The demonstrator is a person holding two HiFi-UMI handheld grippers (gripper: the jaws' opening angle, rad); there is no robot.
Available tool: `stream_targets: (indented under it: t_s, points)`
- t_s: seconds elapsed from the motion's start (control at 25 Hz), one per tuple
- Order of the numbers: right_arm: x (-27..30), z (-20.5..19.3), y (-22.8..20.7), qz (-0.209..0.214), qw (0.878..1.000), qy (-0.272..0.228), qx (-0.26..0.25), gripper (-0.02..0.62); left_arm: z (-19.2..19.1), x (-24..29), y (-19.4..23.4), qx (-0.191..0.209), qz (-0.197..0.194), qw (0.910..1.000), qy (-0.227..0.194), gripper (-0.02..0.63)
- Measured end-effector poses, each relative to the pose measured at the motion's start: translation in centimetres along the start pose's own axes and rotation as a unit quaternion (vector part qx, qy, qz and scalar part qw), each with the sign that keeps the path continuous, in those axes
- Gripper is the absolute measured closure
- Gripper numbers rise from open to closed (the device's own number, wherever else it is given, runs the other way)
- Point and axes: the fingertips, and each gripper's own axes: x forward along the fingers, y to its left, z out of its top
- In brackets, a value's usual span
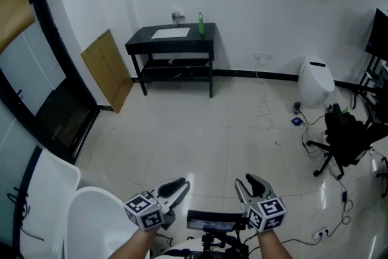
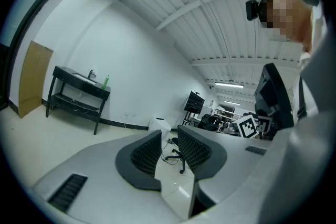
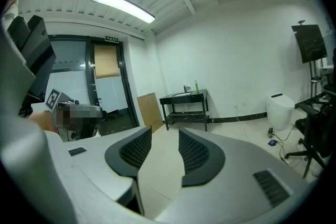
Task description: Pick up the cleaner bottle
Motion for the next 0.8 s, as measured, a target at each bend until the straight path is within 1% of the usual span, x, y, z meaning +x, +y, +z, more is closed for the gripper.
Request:
stream_targets:
  t_s: [0.12, 0.2, 0.48, 0.64, 0.8]
  points:
    - [2.2, 2.0, -3.1, 0.012, 1.000, 0.002, -0.010, 0.430, 1.4, 3.5, 0.9, -0.001, 0.008, 0.9999, -0.009, 0.506]
    - [3.7, 3.0, -4.6, 0.014, 1.000, 0.002, -0.007, 0.430, 1.9, 5.1, 1.8, -0.005, 0.014, 0.9998, -0.009, 0.507]
    - [9.3, 4.9, -8.0, 0.014, 1.000, 0.014, 0.003, 0.430, 3.5, 9.6, 6.3, -0.018, 0.021, 0.9996, -0.012, 0.507]
    - [13.5, 6.3, -9.0, 0.010, 1.000, 0.018, 0.002, 0.430, 4.8, 12.0, 10.3, -0.022, 0.010, 0.9996, -0.017, 0.507]
    - [19.8, 8.5, -9.6, -0.002, 1.000, 0.015, -0.004, 0.430, 7.1, 13.9, 16.4, -0.023, 0.006, 0.9995, -0.019, 0.507]
